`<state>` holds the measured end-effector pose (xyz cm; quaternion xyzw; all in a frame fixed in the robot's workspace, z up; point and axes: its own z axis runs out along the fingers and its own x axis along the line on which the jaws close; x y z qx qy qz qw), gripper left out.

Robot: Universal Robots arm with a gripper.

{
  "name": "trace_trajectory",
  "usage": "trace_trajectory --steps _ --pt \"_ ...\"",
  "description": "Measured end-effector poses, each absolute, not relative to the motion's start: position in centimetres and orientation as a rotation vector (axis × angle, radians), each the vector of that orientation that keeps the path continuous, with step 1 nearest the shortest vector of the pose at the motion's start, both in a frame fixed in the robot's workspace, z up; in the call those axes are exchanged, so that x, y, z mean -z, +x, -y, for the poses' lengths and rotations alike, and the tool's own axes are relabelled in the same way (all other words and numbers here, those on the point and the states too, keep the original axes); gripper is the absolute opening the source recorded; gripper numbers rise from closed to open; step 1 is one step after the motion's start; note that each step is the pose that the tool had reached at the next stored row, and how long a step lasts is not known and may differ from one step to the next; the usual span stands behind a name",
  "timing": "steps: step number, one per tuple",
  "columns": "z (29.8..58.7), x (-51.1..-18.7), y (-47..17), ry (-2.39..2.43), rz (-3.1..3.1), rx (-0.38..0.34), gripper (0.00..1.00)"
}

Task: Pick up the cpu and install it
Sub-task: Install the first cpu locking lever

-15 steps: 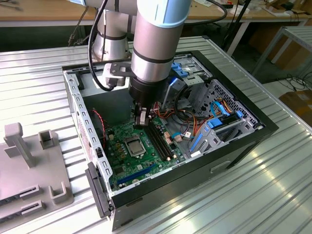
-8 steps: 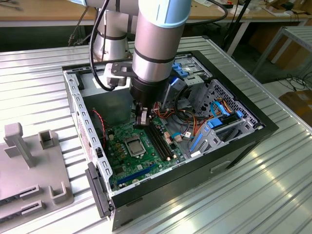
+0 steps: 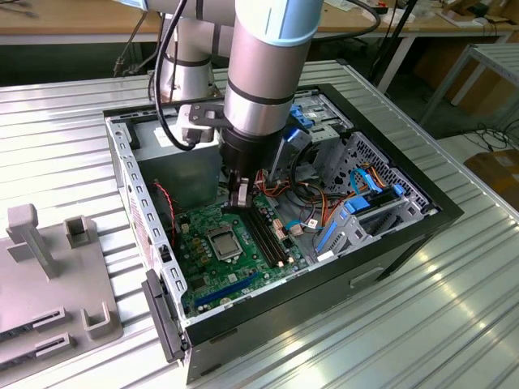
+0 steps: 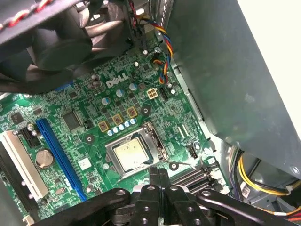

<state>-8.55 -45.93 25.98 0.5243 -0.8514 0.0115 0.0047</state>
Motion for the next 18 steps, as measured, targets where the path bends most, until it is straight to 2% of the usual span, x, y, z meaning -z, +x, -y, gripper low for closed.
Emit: trace_trajectory --steps 18 --pt "45.5 -25.9 -6.7 1.643 2.667 -0.035 0.11"
